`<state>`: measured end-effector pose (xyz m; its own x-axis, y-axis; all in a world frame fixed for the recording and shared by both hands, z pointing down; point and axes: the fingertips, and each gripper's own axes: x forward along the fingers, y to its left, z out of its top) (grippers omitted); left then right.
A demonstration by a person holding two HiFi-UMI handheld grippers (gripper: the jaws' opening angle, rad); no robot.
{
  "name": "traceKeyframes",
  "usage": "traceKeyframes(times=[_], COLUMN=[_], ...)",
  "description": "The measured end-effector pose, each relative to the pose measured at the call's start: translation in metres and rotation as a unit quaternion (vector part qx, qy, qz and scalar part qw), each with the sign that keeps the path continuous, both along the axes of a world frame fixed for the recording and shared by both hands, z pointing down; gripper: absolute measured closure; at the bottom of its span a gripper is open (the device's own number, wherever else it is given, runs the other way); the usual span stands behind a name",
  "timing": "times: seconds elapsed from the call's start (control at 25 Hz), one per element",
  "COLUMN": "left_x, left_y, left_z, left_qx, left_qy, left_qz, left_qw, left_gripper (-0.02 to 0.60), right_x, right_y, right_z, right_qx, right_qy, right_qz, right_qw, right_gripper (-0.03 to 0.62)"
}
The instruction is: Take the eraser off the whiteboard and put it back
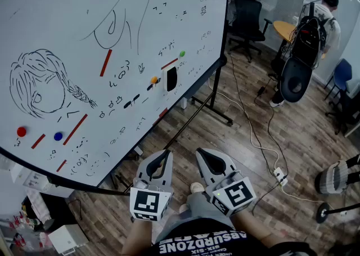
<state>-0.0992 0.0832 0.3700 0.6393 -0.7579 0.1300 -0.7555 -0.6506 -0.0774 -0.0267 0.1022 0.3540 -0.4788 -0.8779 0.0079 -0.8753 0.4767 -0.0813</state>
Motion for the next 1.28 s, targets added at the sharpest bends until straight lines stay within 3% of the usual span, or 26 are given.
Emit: traceKeyframes(times=[0.76, 1.28], left_x=[0.024, 0.03], left_y=[-0.059, -0.106], left_z=[-0.004, -0.001], left_qx=[-0.009, -0.011], left_qy=[-0.015, -0.029], left_qz=[-0.005, -0.015], left_qw=[0.9998, 0.9994], left_gripper=[0.569, 0.569], right_x=[0.018, 0.035], right_y=[-0.074, -0.133], right_z=[-0.015, -0.014], right_qx=[0.011, 0.001], right_qy=[-0.009, -0.012], right_qz=[-0.042, -0.042], right_qw=[0.999, 0.999], right_gripper=[0.589, 0.396])
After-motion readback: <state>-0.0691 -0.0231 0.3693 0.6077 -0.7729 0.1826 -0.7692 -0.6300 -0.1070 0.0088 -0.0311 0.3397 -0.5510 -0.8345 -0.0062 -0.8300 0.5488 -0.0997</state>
